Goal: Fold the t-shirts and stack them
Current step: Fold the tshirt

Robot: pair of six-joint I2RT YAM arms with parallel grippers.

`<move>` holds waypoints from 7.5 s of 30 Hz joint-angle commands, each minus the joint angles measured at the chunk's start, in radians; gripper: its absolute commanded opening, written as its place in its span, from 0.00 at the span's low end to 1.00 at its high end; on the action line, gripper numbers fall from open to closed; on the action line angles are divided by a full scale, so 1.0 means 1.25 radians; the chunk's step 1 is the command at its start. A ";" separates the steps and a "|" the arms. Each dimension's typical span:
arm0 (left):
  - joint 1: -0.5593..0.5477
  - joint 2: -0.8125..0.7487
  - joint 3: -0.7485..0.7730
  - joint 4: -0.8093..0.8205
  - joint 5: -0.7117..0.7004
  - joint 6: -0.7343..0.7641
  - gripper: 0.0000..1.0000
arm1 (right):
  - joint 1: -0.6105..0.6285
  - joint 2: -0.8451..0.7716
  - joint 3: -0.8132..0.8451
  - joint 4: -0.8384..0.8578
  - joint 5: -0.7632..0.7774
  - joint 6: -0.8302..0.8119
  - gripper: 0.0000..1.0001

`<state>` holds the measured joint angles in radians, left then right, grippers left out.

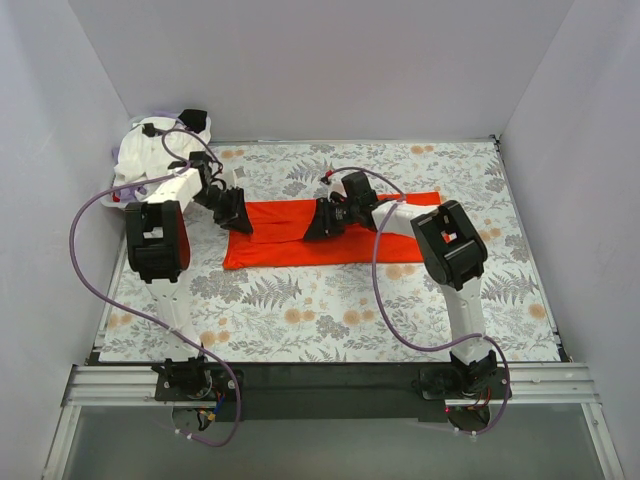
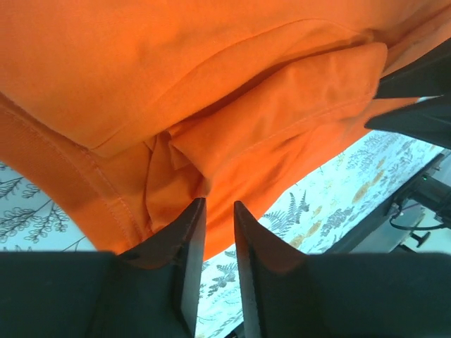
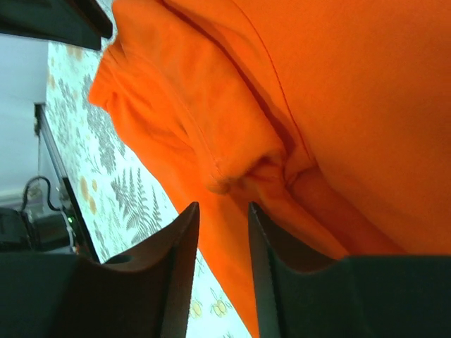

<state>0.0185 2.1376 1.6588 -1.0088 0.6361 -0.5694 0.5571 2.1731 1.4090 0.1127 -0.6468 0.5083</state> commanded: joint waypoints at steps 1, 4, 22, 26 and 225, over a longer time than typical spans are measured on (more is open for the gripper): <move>0.006 -0.085 -0.013 0.020 -0.023 0.005 0.23 | -0.034 -0.069 0.040 -0.072 -0.040 -0.074 0.42; 0.004 -0.144 -0.035 0.060 -0.032 0.006 0.25 | -0.072 -0.102 0.083 -0.213 -0.067 -0.177 0.45; -0.187 -0.181 -0.230 0.185 -0.301 -0.104 0.22 | -0.238 -0.038 0.230 -0.577 0.388 -0.773 0.36; -0.187 -0.131 -0.217 0.187 -0.365 -0.092 0.21 | -0.241 -0.036 0.187 -0.579 0.401 -0.794 0.32; -0.464 -0.707 -0.937 0.465 0.056 0.862 0.00 | 0.332 -0.553 -0.593 -0.288 0.227 -1.050 0.01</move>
<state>-0.5415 1.3155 0.5125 -0.3214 0.6796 0.5156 0.9218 1.5146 0.7223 -0.1421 -0.3599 -0.8570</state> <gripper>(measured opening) 0.026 0.027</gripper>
